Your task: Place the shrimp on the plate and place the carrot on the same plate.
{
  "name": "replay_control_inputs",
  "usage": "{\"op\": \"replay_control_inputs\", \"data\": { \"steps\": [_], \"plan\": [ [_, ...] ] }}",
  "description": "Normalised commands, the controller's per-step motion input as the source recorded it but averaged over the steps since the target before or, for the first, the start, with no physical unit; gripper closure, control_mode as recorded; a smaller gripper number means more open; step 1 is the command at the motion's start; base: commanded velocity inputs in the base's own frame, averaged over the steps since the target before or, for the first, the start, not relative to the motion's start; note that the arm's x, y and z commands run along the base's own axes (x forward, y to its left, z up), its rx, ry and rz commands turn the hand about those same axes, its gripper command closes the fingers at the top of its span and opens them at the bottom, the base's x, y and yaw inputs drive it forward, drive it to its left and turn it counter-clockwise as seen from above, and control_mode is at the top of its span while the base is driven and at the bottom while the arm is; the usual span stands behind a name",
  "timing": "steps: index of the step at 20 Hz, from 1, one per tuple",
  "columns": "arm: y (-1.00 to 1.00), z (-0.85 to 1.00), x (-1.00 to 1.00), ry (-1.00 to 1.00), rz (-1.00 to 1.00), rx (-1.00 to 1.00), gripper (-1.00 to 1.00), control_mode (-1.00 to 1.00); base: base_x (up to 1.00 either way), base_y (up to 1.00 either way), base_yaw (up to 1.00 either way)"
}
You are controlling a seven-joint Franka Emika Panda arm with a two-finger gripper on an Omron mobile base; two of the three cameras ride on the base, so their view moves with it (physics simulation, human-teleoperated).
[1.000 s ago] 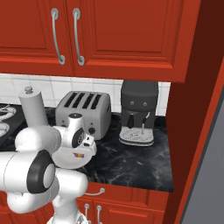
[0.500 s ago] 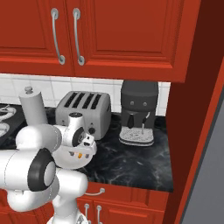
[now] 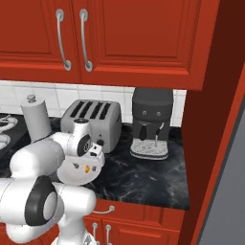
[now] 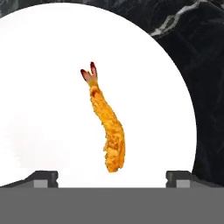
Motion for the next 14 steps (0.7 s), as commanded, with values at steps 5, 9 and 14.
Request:
{"op": "replay_control_inputs", "data": {
  "steps": [5,9,14],
  "plan": [
    [0.00,0.64,-0.42,-0.03,0.00,-0.01,-1.00,-1.00,0.00,0.00,0.00],
    [0.00,0.70,-0.42,-0.01,0.00,0.00,-1.00,-1.00,0.00,0.00,0.00],
    [0.00,0.67,-0.57,-0.02,-0.02,0.00,-1.00,-1.00,0.00,0.00,0.00]
  ]
}}
